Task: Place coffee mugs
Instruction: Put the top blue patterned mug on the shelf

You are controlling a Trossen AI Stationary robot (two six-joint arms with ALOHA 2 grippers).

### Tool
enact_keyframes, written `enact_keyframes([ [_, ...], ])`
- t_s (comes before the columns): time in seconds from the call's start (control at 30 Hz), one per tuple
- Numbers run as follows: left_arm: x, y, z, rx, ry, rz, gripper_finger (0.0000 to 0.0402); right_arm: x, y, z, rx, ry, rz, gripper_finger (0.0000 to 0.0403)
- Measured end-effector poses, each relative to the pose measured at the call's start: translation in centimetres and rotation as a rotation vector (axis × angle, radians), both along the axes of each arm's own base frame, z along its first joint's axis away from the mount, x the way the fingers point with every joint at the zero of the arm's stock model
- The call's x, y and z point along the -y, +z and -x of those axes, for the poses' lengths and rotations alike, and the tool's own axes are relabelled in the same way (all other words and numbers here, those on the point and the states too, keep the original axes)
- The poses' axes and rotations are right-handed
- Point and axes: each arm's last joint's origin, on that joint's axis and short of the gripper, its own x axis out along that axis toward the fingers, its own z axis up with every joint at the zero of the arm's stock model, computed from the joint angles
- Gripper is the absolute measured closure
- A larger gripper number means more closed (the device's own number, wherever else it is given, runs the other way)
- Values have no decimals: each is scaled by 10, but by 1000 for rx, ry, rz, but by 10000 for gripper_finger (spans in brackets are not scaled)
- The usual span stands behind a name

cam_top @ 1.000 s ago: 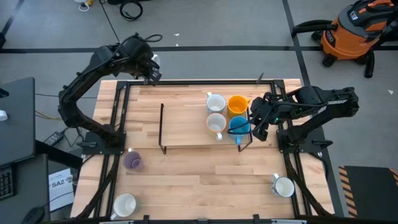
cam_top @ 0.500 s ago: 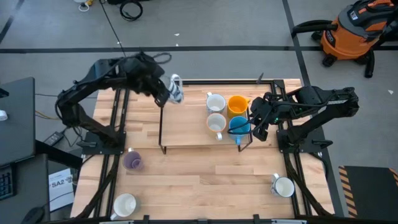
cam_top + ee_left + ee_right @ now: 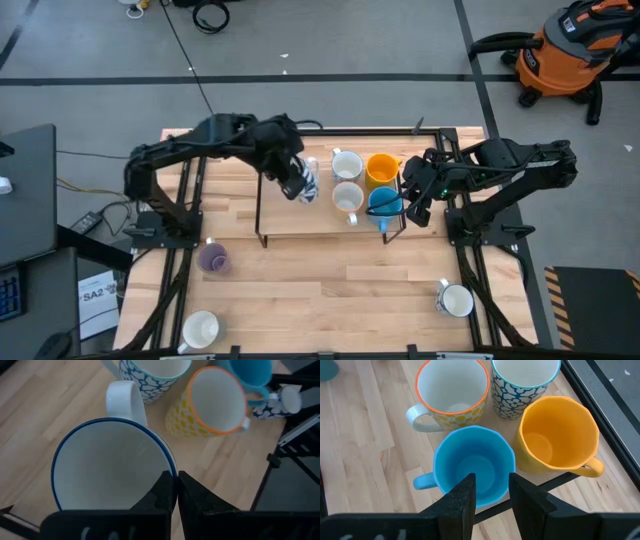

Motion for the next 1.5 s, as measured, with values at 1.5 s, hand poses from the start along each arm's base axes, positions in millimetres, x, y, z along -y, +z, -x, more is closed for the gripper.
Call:
enact_keyframes([
  [1.5, -12, -40, -48, -57, 65, -85, 358, 0, 0, -1, 10, 0, -2, 281],
])
